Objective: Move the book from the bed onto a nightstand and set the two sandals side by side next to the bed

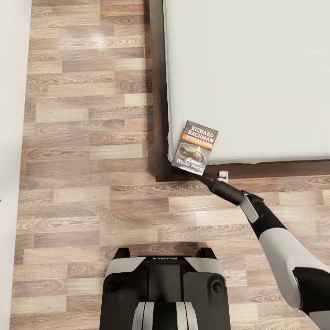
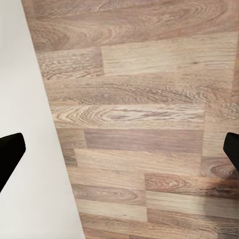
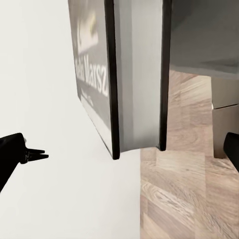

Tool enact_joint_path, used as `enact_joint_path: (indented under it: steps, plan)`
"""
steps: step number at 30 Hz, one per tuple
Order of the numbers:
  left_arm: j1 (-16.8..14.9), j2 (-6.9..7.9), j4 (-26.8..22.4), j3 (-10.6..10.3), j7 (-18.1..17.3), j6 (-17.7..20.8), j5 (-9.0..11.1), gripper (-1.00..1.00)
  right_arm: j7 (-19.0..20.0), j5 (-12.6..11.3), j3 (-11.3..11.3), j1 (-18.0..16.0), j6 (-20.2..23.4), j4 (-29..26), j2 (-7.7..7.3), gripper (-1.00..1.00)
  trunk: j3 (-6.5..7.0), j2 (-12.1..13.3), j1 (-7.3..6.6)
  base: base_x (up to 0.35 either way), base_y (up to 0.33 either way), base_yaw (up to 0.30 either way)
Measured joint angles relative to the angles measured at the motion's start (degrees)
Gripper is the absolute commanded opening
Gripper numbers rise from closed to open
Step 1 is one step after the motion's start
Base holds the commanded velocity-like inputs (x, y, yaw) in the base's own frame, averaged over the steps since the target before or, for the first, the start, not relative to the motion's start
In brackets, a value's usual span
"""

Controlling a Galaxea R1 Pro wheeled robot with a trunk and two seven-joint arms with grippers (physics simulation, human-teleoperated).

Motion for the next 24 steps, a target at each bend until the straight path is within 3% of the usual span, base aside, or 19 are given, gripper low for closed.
enact_joint_path:
  steps: [24]
  plan:
    - [0.0, 0.00, 0.0, 0.0, 0.0, 0.0, 0.0, 1.00, 0.0, 0.0, -0.2, -0.4, 0.0, -0.1, -0.16, 1.00, 0.00, 0.0, 0.00, 0.000, 0.000, 0.000]
